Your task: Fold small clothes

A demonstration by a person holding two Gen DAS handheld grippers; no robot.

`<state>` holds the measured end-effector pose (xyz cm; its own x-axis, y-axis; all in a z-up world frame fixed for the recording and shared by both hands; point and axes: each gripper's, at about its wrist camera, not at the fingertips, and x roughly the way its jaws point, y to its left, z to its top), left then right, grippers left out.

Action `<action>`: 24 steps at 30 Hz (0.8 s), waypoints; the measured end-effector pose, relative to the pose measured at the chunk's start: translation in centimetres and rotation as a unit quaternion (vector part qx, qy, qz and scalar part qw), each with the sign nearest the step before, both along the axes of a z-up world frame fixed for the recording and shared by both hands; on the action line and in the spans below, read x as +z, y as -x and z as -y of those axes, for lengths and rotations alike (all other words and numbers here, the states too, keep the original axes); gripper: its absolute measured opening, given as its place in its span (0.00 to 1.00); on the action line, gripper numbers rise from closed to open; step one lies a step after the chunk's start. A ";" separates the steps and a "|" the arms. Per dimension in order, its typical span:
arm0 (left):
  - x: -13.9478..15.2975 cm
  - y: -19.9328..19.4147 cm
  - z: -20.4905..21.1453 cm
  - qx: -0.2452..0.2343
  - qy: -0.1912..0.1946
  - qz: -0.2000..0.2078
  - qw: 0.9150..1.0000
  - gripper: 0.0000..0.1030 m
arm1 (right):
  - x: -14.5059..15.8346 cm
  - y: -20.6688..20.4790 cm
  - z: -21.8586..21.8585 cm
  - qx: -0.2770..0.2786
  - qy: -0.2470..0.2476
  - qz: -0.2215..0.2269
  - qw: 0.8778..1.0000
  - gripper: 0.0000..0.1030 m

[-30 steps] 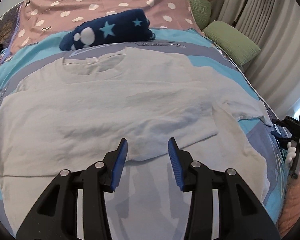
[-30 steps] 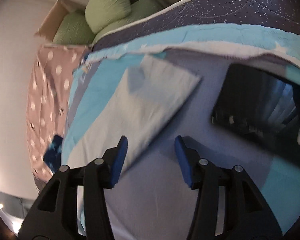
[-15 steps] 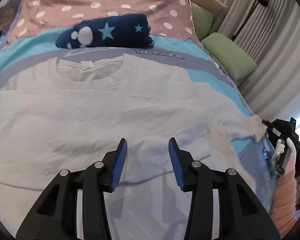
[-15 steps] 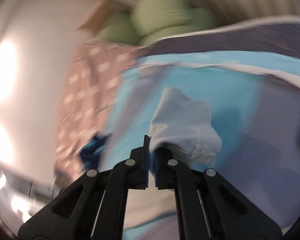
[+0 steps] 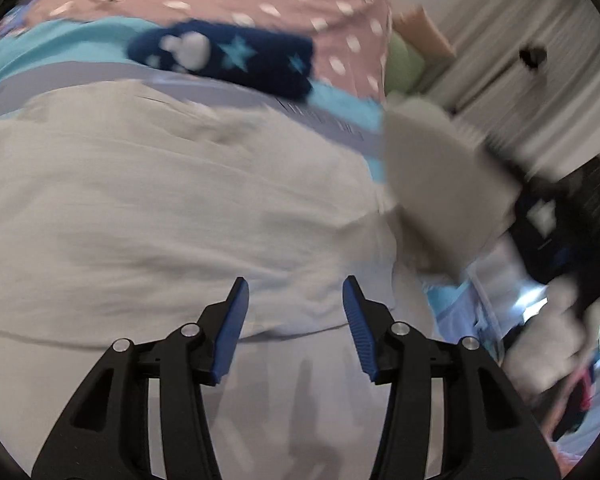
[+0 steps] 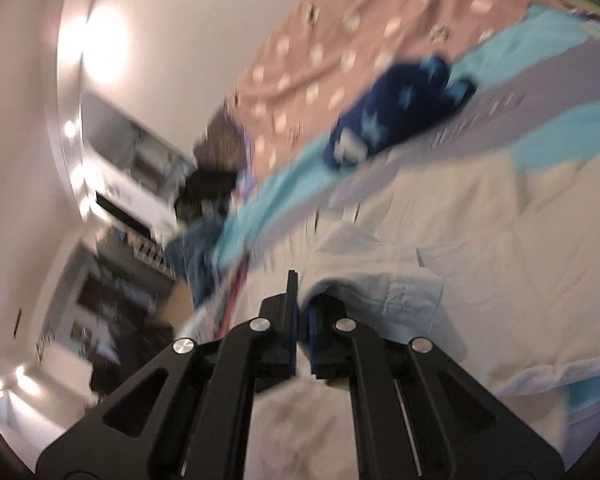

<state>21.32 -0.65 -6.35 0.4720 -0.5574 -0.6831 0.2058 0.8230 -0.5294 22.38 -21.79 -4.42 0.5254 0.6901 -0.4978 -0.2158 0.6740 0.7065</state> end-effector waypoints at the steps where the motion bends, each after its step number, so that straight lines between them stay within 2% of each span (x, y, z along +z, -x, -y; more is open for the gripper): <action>1: 0.1 0.3 -1.6 0.007 0.017 0.000 1.000 0.50 | -0.8 0.1 -1.0 0.009 0.011 -0.010 1.000 0.04; 4: -0.1 0.8 -3.9 0.000 0.067 -0.006 0.998 0.51 | -2.1 0.9 -2.3 0.021 0.033 -0.025 0.999 0.05; 8: -1.5 -0.2 -4.6 -0.001 0.100 -0.025 0.995 0.51 | -3.3 2.5 -2.7 0.033 0.060 -0.036 0.997 0.07; 12: -3.9 -3.1 -2.8 -0.027 0.129 -0.077 0.988 0.51 | -3.5 3.5 -3.4 0.035 0.107 -0.020 0.993 0.07; 17: -5.2 -6.2 -0.2 -0.044 0.138 -0.102 0.984 0.51 | -3.8 4.1 -4.5 0.044 0.150 0.004 0.988 0.07; 19: -5.1 -6.8 0.6 -0.052 0.136 -0.105 0.984 0.53 | -3.7 4.4 -5.1 0.054 0.168 0.014 0.984 0.12; 21: -4.9 -7.7 1.6 -0.059 0.126 -0.105 0.985 0.57 | -3.7 4.6 -5.2 0.063 0.164 0.009 0.984 0.33; 24: -4.5 -7.8 2.2 -0.061 0.099 -0.099 0.988 0.58 | -3.8 4.9 -4.0 0.050 0.152 -0.001 0.987 0.41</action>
<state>29.15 -2.82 -10.81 0.2614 -0.7336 -0.6273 0.1732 0.6750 -0.7172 17.51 -17.83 -8.22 0.4602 0.5565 -0.6918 -0.2907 0.8307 0.4748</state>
